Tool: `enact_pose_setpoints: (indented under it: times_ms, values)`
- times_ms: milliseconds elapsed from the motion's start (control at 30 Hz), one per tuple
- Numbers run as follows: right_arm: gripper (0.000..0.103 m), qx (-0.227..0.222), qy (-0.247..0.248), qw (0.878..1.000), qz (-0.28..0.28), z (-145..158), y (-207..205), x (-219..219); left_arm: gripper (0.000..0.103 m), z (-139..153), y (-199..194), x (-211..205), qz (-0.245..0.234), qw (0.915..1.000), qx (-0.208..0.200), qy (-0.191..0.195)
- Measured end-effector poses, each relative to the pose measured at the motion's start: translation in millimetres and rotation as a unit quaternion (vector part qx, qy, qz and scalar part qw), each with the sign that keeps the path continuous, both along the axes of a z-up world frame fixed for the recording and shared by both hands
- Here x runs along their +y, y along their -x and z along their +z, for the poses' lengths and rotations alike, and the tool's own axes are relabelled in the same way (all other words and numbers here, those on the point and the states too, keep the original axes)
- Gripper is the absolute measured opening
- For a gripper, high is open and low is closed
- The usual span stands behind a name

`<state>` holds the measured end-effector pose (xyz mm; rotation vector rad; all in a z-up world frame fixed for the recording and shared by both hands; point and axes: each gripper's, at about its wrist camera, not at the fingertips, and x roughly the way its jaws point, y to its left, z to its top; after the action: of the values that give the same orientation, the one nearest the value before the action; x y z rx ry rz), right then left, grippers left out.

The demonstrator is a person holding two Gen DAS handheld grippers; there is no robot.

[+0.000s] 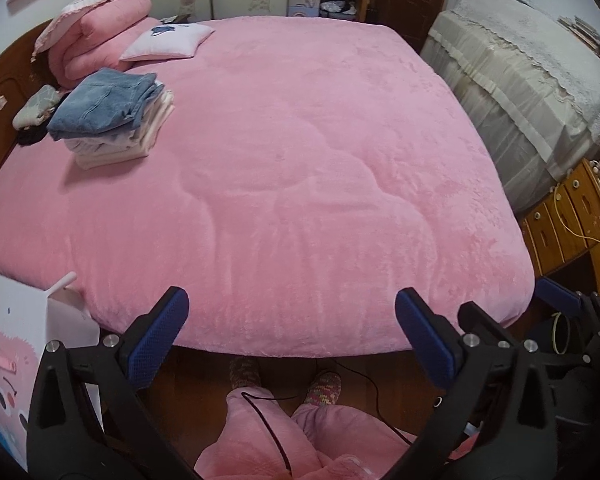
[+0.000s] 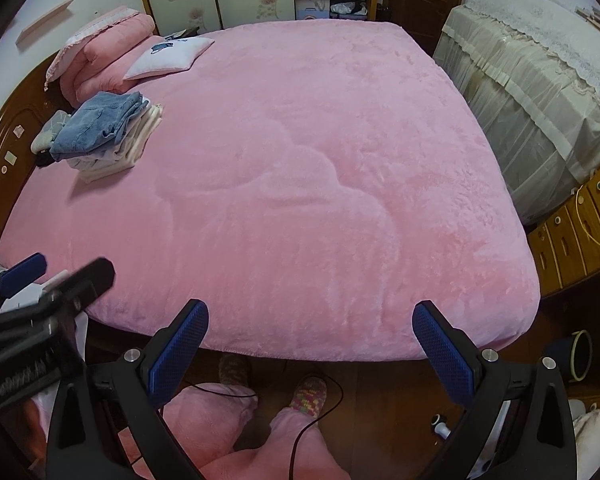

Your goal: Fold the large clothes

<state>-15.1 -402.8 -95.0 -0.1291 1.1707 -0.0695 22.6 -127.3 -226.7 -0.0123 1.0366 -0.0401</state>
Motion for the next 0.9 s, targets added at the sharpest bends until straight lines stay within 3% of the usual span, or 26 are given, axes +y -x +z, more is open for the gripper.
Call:
enact_pose_setpoints:
  times_ms: [567, 900]
  values:
    - [0.103, -0.012, -0.003, 1.0, -0.001, 10, 5, 29, 0.102, 6, -7, -4, 0.001, 0.9999, -0.016, -0.004]
    - [0.103, -0.002, -0.008, 1.0, 0.016, 15, -2, 23, 0.102, 6, -6, 1, 0.021, 0.9997, -0.014, -0.004]
